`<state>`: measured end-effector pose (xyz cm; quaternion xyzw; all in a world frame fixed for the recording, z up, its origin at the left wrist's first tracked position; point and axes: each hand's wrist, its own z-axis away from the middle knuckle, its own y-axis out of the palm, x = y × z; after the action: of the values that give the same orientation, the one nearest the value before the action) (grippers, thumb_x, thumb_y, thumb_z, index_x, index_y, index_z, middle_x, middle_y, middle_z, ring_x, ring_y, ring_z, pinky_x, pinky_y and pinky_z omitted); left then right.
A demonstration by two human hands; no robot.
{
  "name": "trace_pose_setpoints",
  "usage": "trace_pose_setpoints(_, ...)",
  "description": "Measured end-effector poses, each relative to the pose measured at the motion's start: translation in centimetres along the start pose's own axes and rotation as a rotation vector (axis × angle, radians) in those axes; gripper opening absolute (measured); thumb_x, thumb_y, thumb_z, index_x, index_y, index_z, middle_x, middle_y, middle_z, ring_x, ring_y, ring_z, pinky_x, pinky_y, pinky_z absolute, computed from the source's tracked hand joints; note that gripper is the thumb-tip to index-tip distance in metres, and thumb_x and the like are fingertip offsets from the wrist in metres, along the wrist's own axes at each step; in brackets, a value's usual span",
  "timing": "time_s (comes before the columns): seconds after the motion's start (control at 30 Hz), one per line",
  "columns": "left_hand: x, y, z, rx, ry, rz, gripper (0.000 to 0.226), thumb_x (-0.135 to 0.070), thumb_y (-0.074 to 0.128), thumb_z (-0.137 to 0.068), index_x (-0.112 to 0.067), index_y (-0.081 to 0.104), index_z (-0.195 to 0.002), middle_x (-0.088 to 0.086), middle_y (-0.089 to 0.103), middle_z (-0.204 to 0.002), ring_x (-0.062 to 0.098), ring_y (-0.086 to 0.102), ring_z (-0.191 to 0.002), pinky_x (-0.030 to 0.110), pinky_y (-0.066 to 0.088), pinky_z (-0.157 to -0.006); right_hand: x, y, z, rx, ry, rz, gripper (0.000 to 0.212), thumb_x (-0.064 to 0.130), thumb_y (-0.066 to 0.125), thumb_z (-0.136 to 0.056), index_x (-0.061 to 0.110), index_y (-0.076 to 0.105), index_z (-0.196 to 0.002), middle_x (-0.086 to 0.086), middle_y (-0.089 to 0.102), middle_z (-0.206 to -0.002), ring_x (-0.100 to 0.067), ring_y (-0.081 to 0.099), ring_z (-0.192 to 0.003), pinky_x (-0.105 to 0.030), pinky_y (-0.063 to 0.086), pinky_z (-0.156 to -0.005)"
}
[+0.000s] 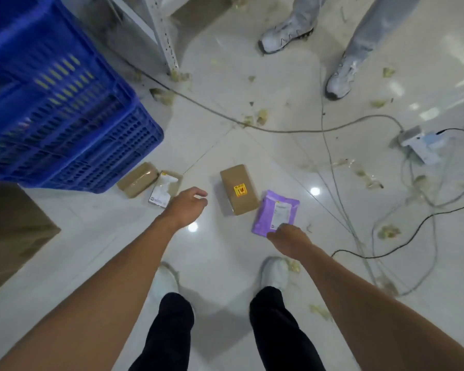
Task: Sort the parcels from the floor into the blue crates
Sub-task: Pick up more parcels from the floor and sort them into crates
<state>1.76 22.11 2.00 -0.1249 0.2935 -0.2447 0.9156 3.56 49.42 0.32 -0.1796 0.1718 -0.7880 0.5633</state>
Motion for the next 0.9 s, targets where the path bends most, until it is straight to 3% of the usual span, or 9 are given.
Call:
trace_pose_setpoints(0.17, 0.5, 4.8, -12.6, 0.008, 0.045, -0.041, 0.028, -0.026, 0.053, -0.095, -0.032, 0.064, -0.121, 0.000, 0.064, -0.120, 0.025, 0.061, -0.110, 0.038, 0.049, -0.101, -0.9, 5.9, -11.8, 0.059, 0.095, -0.374, 0.045, 0.039, 0.049, -0.097, 0.002, 0.062, -0.118, -0.016, 0.065, -0.104, -0.027, 0.057, -0.086, -0.035, 0.048, -0.078)
trace_pose_setpoints(0.23, 1.1, 6.5, -16.8, -0.001, 0.073, -0.062, 0.033, -0.033, 0.053, -0.092, -0.034, 0.062, -0.123, -0.002, 0.063, -0.119, 0.021, 0.059, -0.108, 0.035, 0.047, -0.099, -0.9, 8.3, -16.3, 0.077, 0.154, -0.582, 0.052, 0.040, 0.051, -0.096, 0.001, 0.053, -0.131, -0.020, 0.062, -0.121, -0.029, 0.058, -0.090, -0.042, 0.053, -0.086)
trace_pose_setpoints(0.33, 2.3, 9.3, -22.6, 0.019, 0.122, -0.065, 0.040, -0.040, 0.058, -0.089, -0.033, 0.060, -0.129, -0.003, 0.062, -0.128, 0.018, 0.057, -0.115, 0.031, 0.044, -0.096, -0.6, 11.2, -22.5, 0.056, 0.214, -0.876, 0.073, 0.049, 0.057, -0.094, 0.001, 0.035, -0.144, -0.017, 0.053, -0.132, -0.035, 0.060, -0.108, -0.040, 0.057, -0.073)
trace_pose_setpoints(0.4, 3.1, 11.1, -26.5, 0.000, 0.141, -0.125, 0.047, -0.032, 0.058, -0.093, -0.031, 0.054, -0.139, -0.002, 0.057, -0.140, 0.018, 0.053, -0.127, 0.030, 0.044, -0.099, -0.5, 12.6, -26.1, 0.061, 0.224, -1.032, 0.074, 0.056, 0.056, -0.093, 0.004, 0.039, -0.143, -0.013, 0.054, -0.128, -0.032, 0.061, -0.107, -0.039, 0.057, -0.072)
trace_pose_setpoints(0.53, 4.0, 13.2, -31.7, -0.119, 0.173, -0.272, 0.068, -0.025, 0.056, -0.091, -0.024, 0.034, -0.155, 0.001, 0.036, -0.159, 0.022, 0.033, -0.147, 0.042, 0.032, -0.118, -0.3, 14.4, -31.2, 0.129, 0.184, -1.256, 0.071, 0.067, 0.043, -0.093, 0.011, 0.046, -0.137, -0.013, 0.057, -0.129, -0.029, 0.063, -0.099, -0.040, 0.057, -0.074)
trace_pose_setpoints(0.6, 4.2, 14.0, -33.2, -0.077, 0.171, -0.258, 0.069, -0.023, 0.055, -0.090, -0.028, 0.034, -0.155, 0.000, 0.043, -0.154, 0.023, 0.041, -0.140, 0.041, 0.036, -0.115, -0.3, 14.7, -32.8, 0.126, 0.186, -1.330, 0.077, 0.071, 0.037, -0.093, 0.011, 0.044, -0.141, -0.013, 0.058, -0.130, -0.031, 0.064, -0.101, -0.042, 0.058, -0.075)
trace_pose_setpoints(0.73, 4.9, 14.1, -33.4, -0.081, 0.120, -0.178, 0.059, -0.029, 0.056, -0.086, -0.036, 0.045, -0.144, -0.004, 0.058, -0.133, 0.021, 0.054, -0.120, 0.033, 0.044, -0.099, 0.2, 13.8, -33.1, 0.121, 0.239, -1.482, 0.078, 0.079, 0.035, -0.087, 0.016, 0.051, -0.130, -0.011, 0.066, -0.109, -0.030, 0.069, -0.090, -0.045, 0.059, -0.074)
trace_pose_setpoints(0.9, 4.8, 12.5, -29.1, -0.056, 0.055, -0.134, 0.053, -0.048, 0.056, -0.070, -0.038, 0.051, -0.122, -0.007, 0.063, -0.116, 0.019, 0.059, -0.108, 0.034, 0.047, -0.087, 0.2, 12.1, -29.4, 0.128, 0.264, -1.506, 0.077, 0.084, 0.033, -0.084, 0.024, 0.057, -0.128, -0.006, 0.066, -0.122, -0.029, 0.065, -0.103, -0.052, 0.053, -0.086)
